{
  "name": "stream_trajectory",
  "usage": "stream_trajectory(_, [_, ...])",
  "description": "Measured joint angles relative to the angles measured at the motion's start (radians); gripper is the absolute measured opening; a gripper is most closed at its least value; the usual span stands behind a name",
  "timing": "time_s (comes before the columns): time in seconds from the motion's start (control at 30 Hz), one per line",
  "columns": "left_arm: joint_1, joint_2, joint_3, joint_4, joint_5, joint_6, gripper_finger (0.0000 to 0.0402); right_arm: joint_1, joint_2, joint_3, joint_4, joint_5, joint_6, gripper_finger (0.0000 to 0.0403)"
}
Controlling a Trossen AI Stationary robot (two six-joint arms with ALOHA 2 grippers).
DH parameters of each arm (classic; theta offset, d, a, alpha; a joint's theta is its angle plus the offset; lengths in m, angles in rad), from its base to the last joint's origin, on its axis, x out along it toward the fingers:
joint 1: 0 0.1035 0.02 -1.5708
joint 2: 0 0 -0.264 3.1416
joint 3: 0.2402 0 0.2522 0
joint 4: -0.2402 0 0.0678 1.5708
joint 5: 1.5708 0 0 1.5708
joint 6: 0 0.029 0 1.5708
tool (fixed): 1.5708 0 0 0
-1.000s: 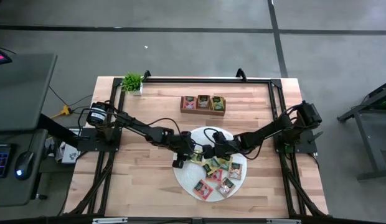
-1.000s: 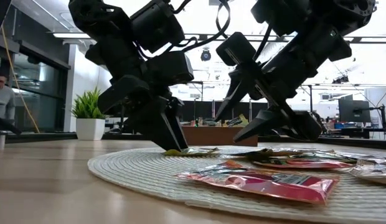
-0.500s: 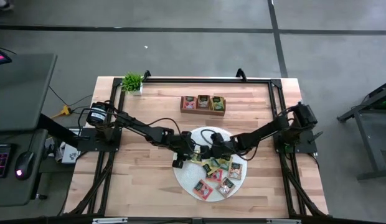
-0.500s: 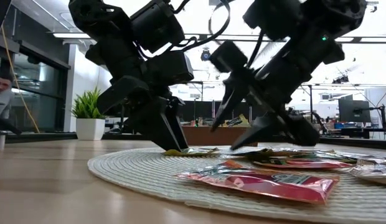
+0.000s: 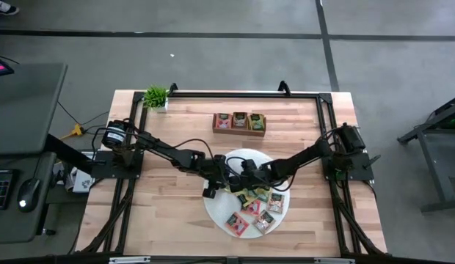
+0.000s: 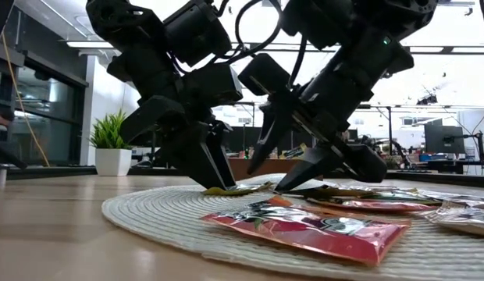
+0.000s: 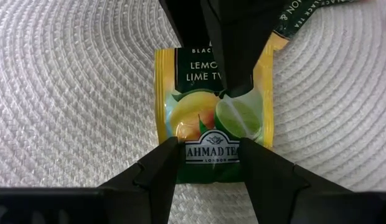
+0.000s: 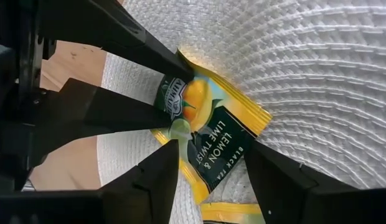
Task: Pick & Place Tea
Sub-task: Put the yellow tea bag into the right section of the wooden organizer
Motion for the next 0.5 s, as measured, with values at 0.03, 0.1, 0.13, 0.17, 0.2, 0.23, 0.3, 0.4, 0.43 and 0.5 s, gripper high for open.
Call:
stream_trajectory(0.03, [0.0,0.0,0.0,0.0,0.0,0.0,0.0168,0.0,0.0,0.0,-0.003,-0.001,0.0,0.0175])
stream_trajectory(0.1, [0.0,0.0,0.0,0.0,0.0,0.0,0.0168,0.0,0.0,0.0,-0.011,-0.001,0.0,0.0157])
stream_trajectory(0.13, [0.0,0.0,0.0,0.0,0.0,0.0,0.0168,0.0,0.0,0.0,-0.014,-0.001,0.0,0.0147])
stream_trajectory(0.17, [0.0,0.0,0.0,0.0,0.0,0.0,0.0168,0.0,0.001,0.0,-0.017,-0.001,0.0,0.0135])
stream_trajectory(0.2, [0.0,0.0,0.0,0.0,0.0,0.0,0.0168,0.0,0.001,0.0,-0.018,-0.001,0.0,0.0123])
stream_trajectory(0.23, [0.0,0.0,0.0,0.0,0.0,0.0,0.0168,0.0,0.001,-0.001,-0.02,-0.001,0.0,0.011])
stream_trajectory(0.3, [0.0,0.0,0.0,0.0,0.0,0.0,0.0168,0.0,0.002,-0.001,-0.024,-0.002,-0.004,0.0084])
stream_trajectory(0.4, [0.0,0.0,0.0,0.0,0.0,0.0,0.0168,0.0,0.003,-0.002,-0.024,-0.004,-0.018,0.0043])
stream_trajectory(0.43, [0.0,0.0,0.0,0.0,0.0,0.0,0.0168,0.0,0.003,-0.002,-0.022,-0.009,-0.024,0.0028])
stream_trajectory(0.5, [0.0,0.0,0.0,0.0,0.003,0.003,0.0168,-0.002,0.004,-0.002,-0.019,-0.02,-0.041,0.0008])
